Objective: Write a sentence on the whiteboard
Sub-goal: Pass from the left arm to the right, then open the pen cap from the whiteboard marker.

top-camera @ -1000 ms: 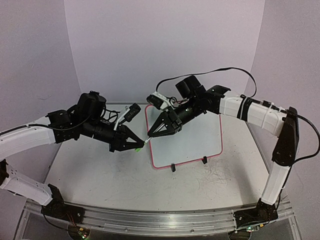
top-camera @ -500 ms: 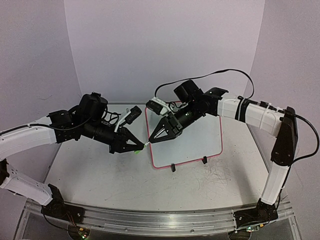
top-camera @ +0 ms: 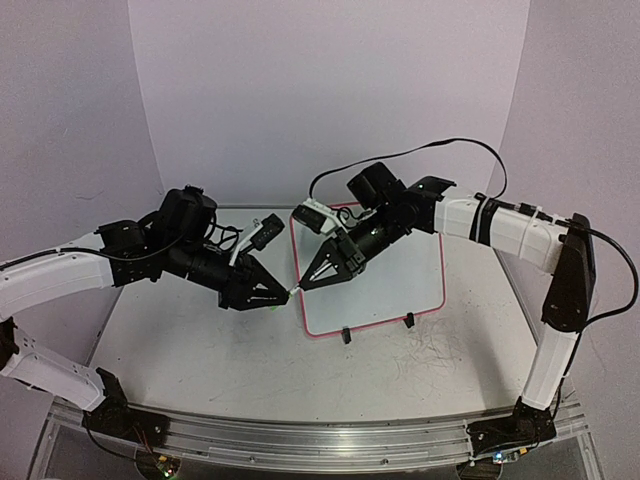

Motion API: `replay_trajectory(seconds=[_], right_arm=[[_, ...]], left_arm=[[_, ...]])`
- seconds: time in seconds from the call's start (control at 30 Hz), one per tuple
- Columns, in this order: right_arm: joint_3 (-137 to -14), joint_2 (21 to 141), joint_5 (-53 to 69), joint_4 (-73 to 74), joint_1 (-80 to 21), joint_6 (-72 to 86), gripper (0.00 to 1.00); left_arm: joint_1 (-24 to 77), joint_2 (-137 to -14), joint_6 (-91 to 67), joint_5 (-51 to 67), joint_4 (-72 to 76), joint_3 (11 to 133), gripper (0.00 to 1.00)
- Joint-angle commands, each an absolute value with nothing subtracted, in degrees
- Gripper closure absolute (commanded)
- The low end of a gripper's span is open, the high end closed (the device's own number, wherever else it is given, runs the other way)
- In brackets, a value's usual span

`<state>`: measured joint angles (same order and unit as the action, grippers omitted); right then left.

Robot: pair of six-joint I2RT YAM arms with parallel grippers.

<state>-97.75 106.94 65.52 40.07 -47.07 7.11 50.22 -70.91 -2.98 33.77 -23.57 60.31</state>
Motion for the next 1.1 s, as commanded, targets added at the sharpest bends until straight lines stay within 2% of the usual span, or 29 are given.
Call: replay_trajectory(seconds=[0.0, 0.07, 0.13, 0.43, 0.87, 1.07], right_arm=[[-97.6, 105.7, 64.2, 39.2, -47.4, 5.8, 1.00], [-97.6, 105.3, 64.0, 39.0, -47.4, 6.1, 1.00], [-97.6, 105.0, 64.0, 38.9, -47.4, 6.3, 1.00], [-97.5, 103.8, 63.6, 37.6, -47.4, 7.6, 1.00], [-95.2, 101.9, 64.1, 36.1, -46.8, 7.7, 1.00], [-91.6, 98.7, 63.5, 34.8, -44.1, 6.4, 1.00]], left_arm=[[50.3, -70.0, -3.0, 33.8, -22.8, 61.4, 0.59], [50.3, -70.0, -3.1, 34.6, -22.8, 61.2, 0.52], [50.3, -70.5, -3.1, 35.9, -22.8, 61.4, 0.52], [50.5, -72.6, -2.9, 38.4, -22.8, 62.1, 0.58], [50.6, -72.3, -1.2, 34.5, -22.8, 61.2, 0.99], [50.6, -68.8, 3.0, 32.1, -22.8, 57.7, 1.00]])
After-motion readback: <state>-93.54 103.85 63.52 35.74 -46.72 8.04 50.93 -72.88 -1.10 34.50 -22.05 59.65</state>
